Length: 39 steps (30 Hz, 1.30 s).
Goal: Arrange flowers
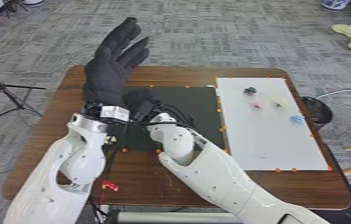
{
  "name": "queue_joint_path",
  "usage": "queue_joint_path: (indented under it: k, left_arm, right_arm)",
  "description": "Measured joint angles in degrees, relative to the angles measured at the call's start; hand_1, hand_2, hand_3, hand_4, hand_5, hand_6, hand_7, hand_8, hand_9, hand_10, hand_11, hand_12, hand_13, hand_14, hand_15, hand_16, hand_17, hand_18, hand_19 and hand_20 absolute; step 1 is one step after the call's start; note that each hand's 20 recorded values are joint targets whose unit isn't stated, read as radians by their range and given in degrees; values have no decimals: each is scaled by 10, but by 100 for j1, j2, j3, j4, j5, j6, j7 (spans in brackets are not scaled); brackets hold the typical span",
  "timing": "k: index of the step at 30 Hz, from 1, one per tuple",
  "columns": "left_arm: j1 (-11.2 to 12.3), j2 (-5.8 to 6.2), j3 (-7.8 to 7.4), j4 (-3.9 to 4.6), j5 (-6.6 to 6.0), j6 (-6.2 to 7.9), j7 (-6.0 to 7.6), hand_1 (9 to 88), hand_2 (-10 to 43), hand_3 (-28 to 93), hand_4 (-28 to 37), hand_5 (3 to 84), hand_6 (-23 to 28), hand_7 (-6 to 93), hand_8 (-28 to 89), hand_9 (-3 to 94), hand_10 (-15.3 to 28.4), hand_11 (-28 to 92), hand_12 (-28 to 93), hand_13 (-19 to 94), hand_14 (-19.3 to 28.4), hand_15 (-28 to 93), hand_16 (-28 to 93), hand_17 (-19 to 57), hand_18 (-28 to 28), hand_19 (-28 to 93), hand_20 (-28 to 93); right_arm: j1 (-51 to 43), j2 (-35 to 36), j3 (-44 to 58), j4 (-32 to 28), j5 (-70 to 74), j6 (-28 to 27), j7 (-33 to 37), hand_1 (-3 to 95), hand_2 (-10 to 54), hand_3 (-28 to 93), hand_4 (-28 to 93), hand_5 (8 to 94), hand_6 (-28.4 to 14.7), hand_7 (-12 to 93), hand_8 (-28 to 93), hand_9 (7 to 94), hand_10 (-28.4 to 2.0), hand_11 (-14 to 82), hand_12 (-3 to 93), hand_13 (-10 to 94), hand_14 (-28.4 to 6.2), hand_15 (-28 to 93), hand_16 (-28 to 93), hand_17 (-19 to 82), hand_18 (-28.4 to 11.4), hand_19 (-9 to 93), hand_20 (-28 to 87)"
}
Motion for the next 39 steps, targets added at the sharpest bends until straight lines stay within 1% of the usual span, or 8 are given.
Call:
queue_joint_path:
  k: [9,12,15,17,22,27,34,39]
  left_arm:
    - [-16,-218,-22,-1,38,-250,-105,232,-57,671,-283,246,28,211,-112,193,108,142,174,164,164,105,60,-169,213,397,51]
    - [-43,-263,36,-1,44,-246,-107,232,-57,672,-283,247,28,211,-111,194,110,142,173,164,166,104,59,-170,214,399,49]
    - [-90,-278,113,0,98,-235,-99,231,-58,673,-283,248,29,210,-110,193,110,140,173,163,166,104,59,-170,214,399,47]
    - [-115,-280,131,2,117,-237,-99,231,-58,672,-283,247,28,209,-110,194,109,140,173,163,166,104,59,-170,213,398,46]
    - [-138,-281,131,2,130,-241,-102,231,-59,673,-283,247,28,208,-109,193,108,139,174,163,165,102,60,-168,211,393,45]
    - [-163,-276,148,9,130,-230,-85,230,-60,673,-283,247,27,208,-109,193,107,140,174,165,163,98,60,-166,209,389,46]
    - [-187,-267,220,22,127,-173,-52,231,-60,673,-283,247,27,208,-109,193,106,140,174,165,161,96,62,-165,207,386,51]
    - [-189,-267,224,24,127,-166,-30,231,-60,672,-283,247,27,208,-109,193,106,139,174,165,161,95,63,-164,207,385,53]
  right_arm:
    - [66,-208,-121,424,-85,444,163,522,-95,804,-282,750,24,399,-1,848,-52,193,483,738,-61,801,318,437,-201,932,584]
    - [68,-277,-110,461,-85,461,209,485,-95,775,-281,683,15,354,-14,799,-59,140,434,723,-65,809,323,425,-202,932,588]
    - [61,-329,-110,445,-83,418,278,410,-95,800,-282,635,15,298,-57,696,-87,257,294,704,-65,820,309,409,-200,932,584]
    - [60,-330,-127,381,-71,317,346,380,-95,820,-283,613,7,271,-139,651,-102,294,238,690,-67,823,307,399,-203,932,582]
    - [55,-326,-106,199,-59,-267,508,358,-95,826,-283,593,-4,259,-144,617,-110,292,231,678,-72,824,301,385,-203,932,573]
    - [65,-304,-77,191,-67,-356,564,358,-95,827,-283,595,-3,261,-142,617,-111,292,230,673,-73,826,296,381,-204,932,567]
    - [77,-214,16,157,-34,-331,455,359,-95,821,-283,596,21,270,-148,652,-87,265,207,669,-70,827,289,379,-194,932,556]
    - [16,-157,302,153,-31,-277,-424,372,-95,835,-283,551,40,261,-148,686,-42,187,155,656,-63,820,281,367,-180,922,542]
